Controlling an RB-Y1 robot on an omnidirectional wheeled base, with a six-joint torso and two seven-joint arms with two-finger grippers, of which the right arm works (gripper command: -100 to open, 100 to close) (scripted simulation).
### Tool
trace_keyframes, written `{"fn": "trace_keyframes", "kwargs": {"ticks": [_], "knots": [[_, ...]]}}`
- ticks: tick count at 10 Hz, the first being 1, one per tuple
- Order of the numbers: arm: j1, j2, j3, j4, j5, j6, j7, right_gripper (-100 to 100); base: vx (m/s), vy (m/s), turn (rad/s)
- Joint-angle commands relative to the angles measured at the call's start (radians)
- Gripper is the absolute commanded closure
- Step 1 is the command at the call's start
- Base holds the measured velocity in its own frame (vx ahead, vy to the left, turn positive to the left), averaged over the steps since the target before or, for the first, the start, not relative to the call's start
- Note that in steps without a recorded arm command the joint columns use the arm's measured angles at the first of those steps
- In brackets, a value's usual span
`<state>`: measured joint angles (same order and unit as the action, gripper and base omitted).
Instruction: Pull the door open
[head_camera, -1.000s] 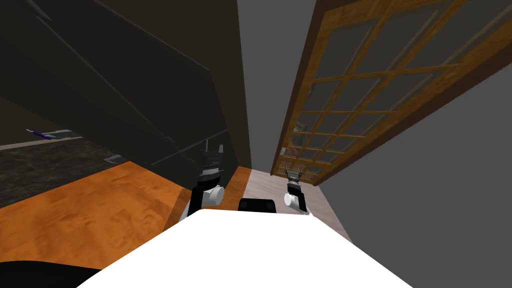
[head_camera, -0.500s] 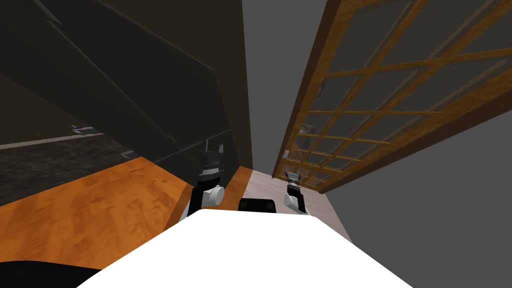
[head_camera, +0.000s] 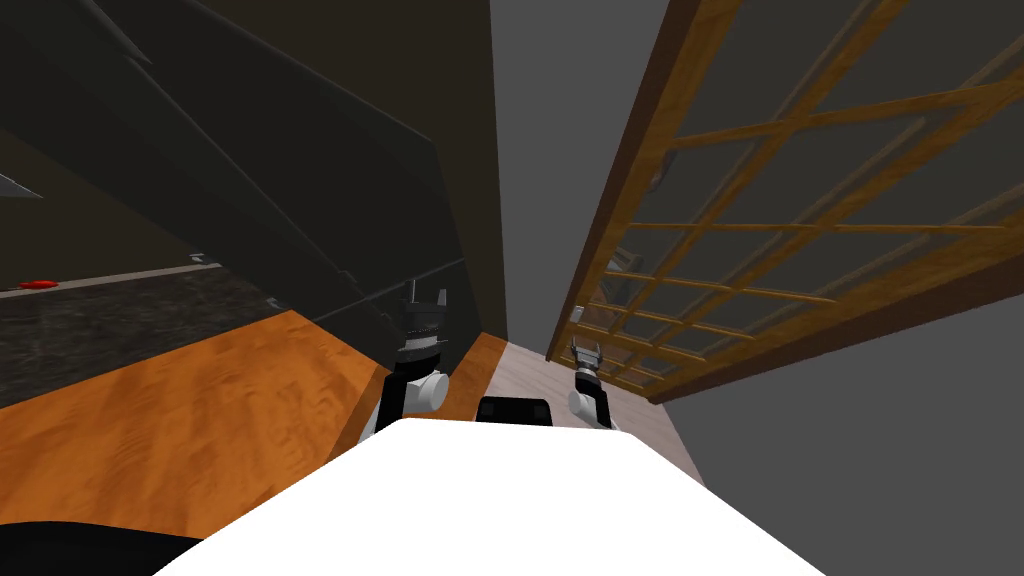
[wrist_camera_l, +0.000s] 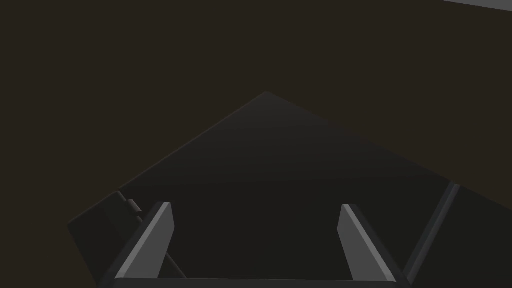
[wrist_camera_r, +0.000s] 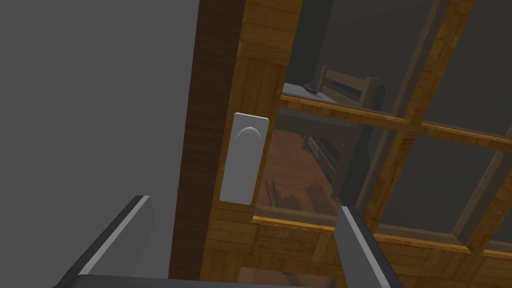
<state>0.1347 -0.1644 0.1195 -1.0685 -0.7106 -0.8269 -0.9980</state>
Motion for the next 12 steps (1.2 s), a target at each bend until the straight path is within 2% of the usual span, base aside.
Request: {"fn": "trace_keyframes", "kwargs": {"ticks": [1,6,8,12], "knots": [[-0.014,-0.003,0.004,0.037,-0.015,-0.012,-0.026,-100,0.062,-0.078,0.083],[-0.039,-0.008,0.014,0.118,-0.057,-0.037,-0.087,-100,0.052,-0.061,0.109],[-0.056,-0.012,0.020,0.172,-0.085,-0.053,-0.128,-100,0.067,-0.090,0.154],[-0.077,-0.016,0.029,0.240,-0.120,-0.073,-0.179,-100,0.059,-0.084,0.119]]}}
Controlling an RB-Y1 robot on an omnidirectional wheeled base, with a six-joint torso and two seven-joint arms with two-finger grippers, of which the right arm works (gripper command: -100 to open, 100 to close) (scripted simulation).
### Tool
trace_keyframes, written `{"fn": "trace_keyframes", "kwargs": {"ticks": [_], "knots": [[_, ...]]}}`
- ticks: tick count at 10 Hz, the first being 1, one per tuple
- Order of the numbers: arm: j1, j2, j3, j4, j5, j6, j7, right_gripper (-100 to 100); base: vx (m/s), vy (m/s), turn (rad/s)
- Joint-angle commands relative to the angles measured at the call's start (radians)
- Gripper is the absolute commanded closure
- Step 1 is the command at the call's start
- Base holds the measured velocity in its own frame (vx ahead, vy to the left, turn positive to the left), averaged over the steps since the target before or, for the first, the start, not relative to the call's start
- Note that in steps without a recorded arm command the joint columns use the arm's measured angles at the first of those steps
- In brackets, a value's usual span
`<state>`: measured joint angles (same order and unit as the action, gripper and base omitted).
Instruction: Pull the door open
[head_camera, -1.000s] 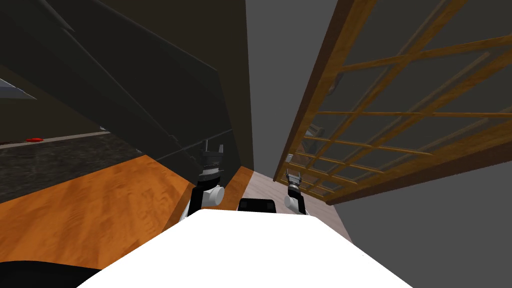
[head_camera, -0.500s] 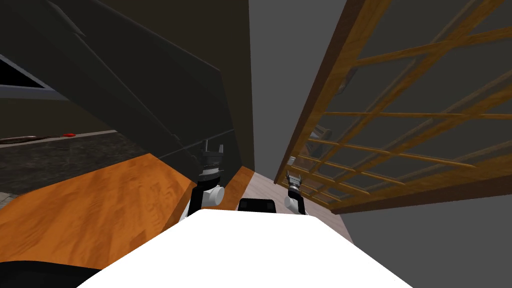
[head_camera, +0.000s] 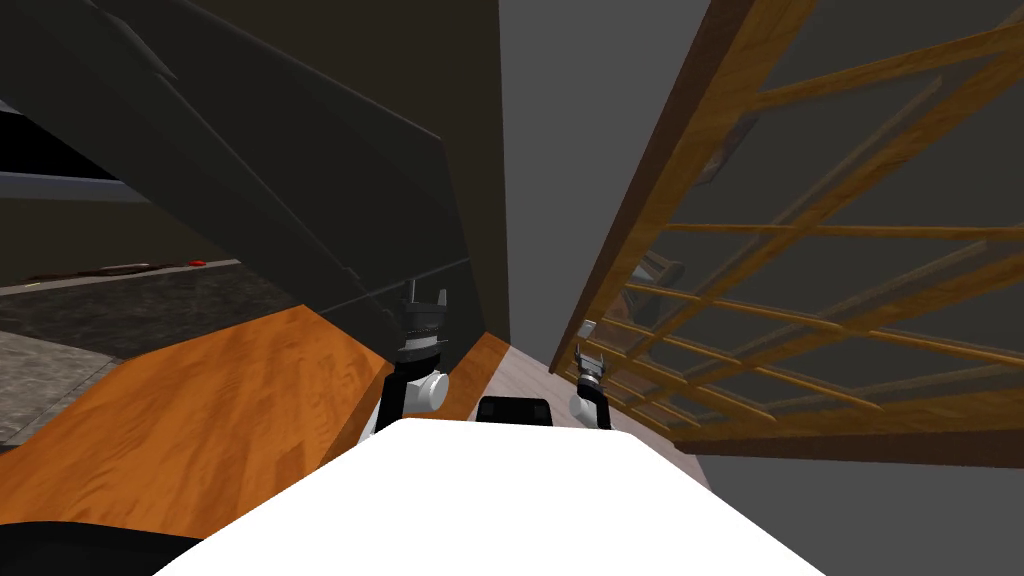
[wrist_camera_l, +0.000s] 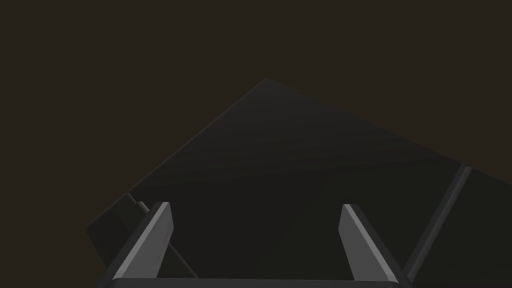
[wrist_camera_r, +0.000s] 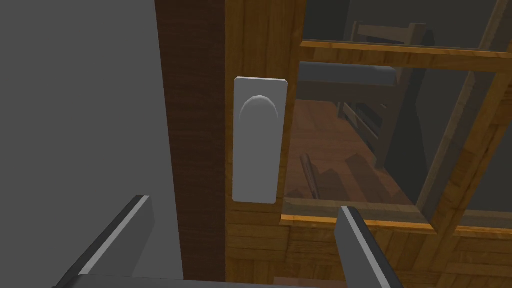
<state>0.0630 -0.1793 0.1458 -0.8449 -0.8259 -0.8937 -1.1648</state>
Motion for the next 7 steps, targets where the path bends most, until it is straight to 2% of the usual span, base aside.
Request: {"fn": "trace_keyframes", "kwargs": {"ticks": [1,2,3,5,7], "knots": [[0.000,0.000,0.000,0.000,0.000,0.000,0.000,-100,0.022,-0.035,0.023],[0.008,-0.026,0.000,0.015,-0.001,-0.007,-0.037,-100,0.139,-0.007,0.048],[0.011,-0.034,0.000,0.019,-0.001,-0.008,-0.048,-100,0.176,-0.002,0.039],[0.025,-0.073,0.000,0.040,-0.002,-0.017,-0.101,-100,0.182,0.010,0.038],[0.032,-0.095,0.000,0.052,-0.002,-0.022,-0.130,-100,0.150,-0.007,0.031]]}}
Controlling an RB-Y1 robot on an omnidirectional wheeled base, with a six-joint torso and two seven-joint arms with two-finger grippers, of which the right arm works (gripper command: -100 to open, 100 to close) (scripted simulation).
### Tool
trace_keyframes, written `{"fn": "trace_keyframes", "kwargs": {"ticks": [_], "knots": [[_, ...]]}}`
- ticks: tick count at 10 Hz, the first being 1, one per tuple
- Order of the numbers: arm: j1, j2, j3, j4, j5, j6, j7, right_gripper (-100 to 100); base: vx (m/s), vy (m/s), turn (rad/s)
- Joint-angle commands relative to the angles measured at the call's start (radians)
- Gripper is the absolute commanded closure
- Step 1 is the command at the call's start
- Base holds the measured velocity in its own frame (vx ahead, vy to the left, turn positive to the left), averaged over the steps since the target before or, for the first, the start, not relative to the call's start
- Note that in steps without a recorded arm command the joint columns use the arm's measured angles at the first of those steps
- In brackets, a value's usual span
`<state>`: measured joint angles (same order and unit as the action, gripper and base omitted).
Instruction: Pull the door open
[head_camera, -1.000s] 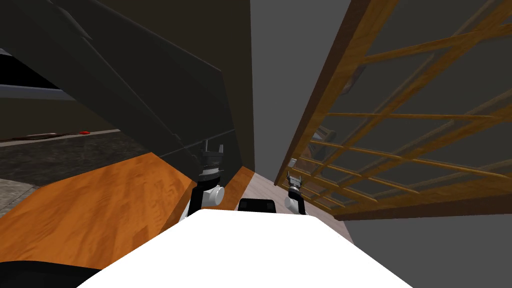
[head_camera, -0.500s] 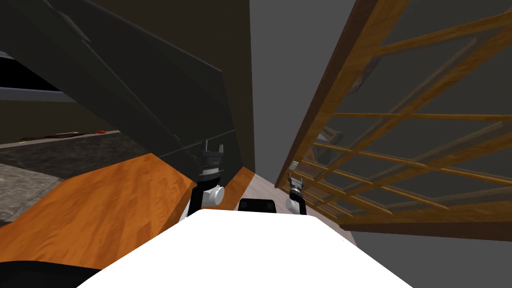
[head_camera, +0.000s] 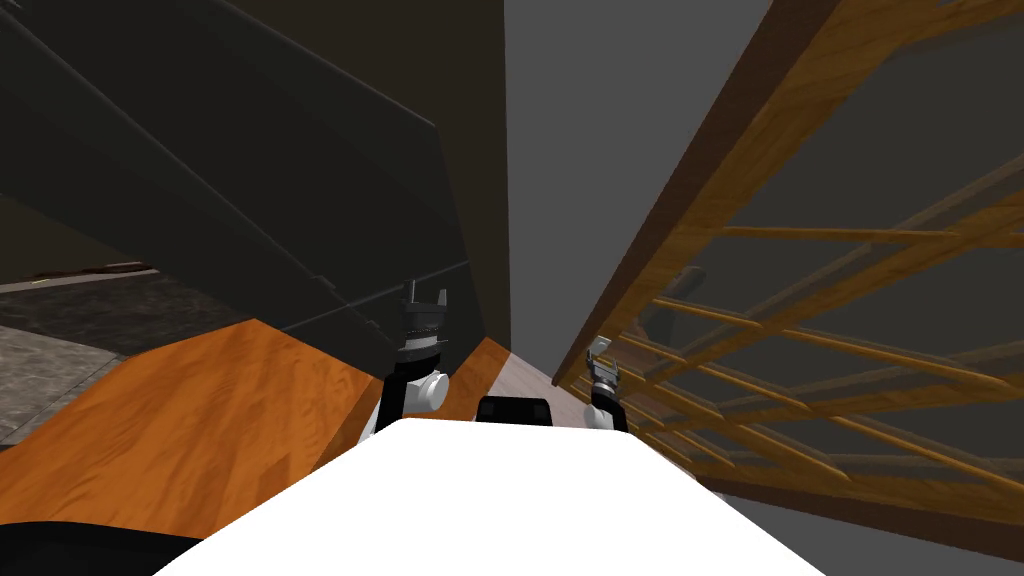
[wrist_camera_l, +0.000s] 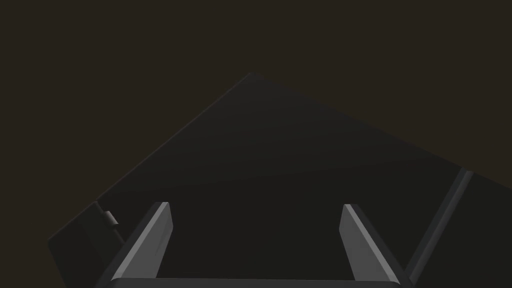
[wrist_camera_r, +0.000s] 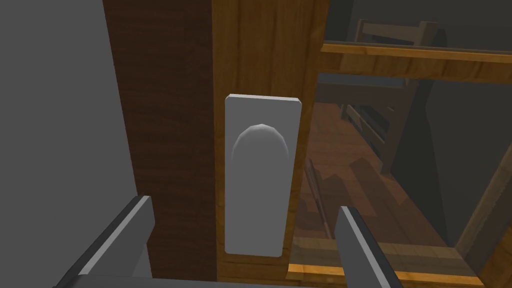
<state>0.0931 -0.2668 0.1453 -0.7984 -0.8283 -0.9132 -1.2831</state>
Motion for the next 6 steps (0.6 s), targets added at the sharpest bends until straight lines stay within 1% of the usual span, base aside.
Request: {"fn": "trace_keyframes", "kwargs": {"ticks": [1,2,4,5,6], "knots": [[0.009,-0.028,0.000,0.017,0.000,-0.007,-0.040,-100,0.139,0.004,0.036],[0.013,-0.039,0.000,0.022,0.000,-0.010,-0.054,-100,0.131,0.006,0.034],[0.025,-0.074,0.000,0.041,-0.001,-0.017,-0.102,-100,0.153,-0.012,0.045],[0.027,-0.081,0.000,0.044,-0.001,-0.019,-0.111,-100,0.143,-0.008,0.008],[0.032,-0.094,0.000,0.051,-0.001,-0.022,-0.129,-100,0.115,0.016,0.003]]}}
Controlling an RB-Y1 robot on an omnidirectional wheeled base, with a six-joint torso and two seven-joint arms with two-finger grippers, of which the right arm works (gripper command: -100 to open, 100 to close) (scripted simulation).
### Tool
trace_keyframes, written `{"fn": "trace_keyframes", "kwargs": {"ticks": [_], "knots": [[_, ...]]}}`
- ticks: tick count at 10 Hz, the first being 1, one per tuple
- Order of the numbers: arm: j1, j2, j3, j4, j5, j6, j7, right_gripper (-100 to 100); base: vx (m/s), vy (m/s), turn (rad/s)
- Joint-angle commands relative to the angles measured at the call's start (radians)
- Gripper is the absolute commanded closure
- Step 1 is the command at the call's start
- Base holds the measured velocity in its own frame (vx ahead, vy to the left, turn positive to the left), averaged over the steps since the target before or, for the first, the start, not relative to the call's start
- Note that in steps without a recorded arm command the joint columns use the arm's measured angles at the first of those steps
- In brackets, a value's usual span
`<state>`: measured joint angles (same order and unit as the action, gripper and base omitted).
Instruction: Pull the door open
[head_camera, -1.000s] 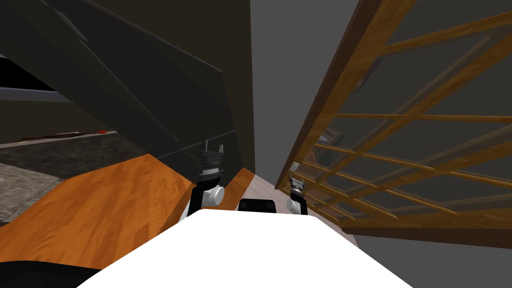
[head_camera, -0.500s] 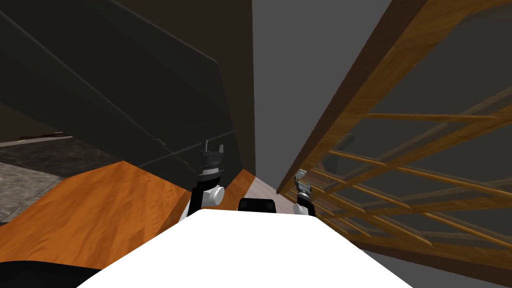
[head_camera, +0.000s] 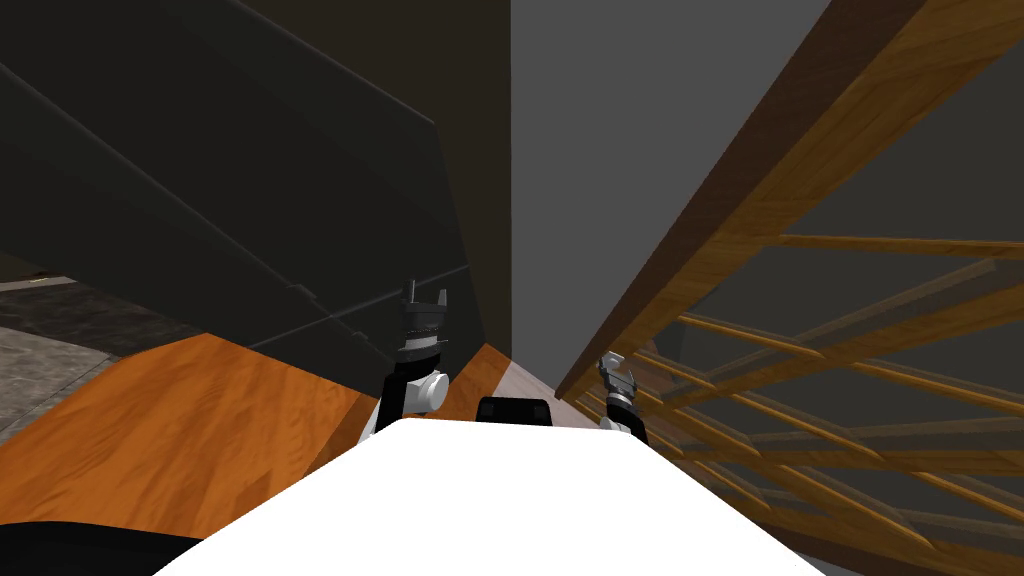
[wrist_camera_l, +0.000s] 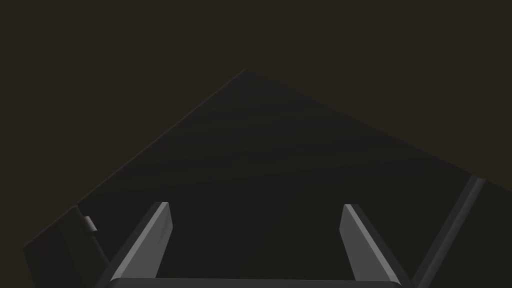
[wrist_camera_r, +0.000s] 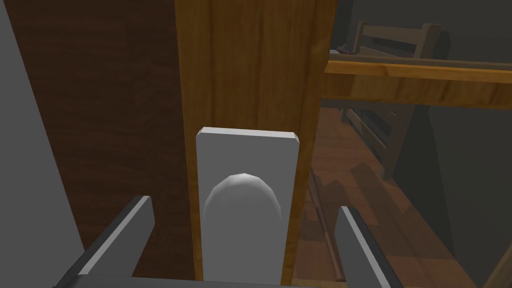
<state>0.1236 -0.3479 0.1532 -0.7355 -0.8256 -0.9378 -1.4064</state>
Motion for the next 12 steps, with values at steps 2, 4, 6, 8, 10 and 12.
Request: {"fn": "trace_keyframes", "kwargs": {"ticks": [2,4,6,8,10,12], "knots": [[0.000,0.000,0.000,0.000,0.000,0.000,0.000,100,0.005,0.016,-0.002],[0.000,0.000,0.000,0.000,0.000,0.000,0.000,100,-0.013,-0.010,-0.004],[0.000,0.000,0.000,0.000,0.000,0.000,0.000,100,0.000,0.000,0.000],[0.006,-0.009,0.020,-0.012,0.011,-0.003,-0.013,100,-0.080,0.007,0.023],[0.011,-0.017,0.037,-0.021,0.019,-0.004,-0.024,100,-0.197,-0.008,0.060],[0.017,-0.030,0.062,-0.035,0.033,-0.006,-0.041,100,-0.196,0.011,0.069]]}}
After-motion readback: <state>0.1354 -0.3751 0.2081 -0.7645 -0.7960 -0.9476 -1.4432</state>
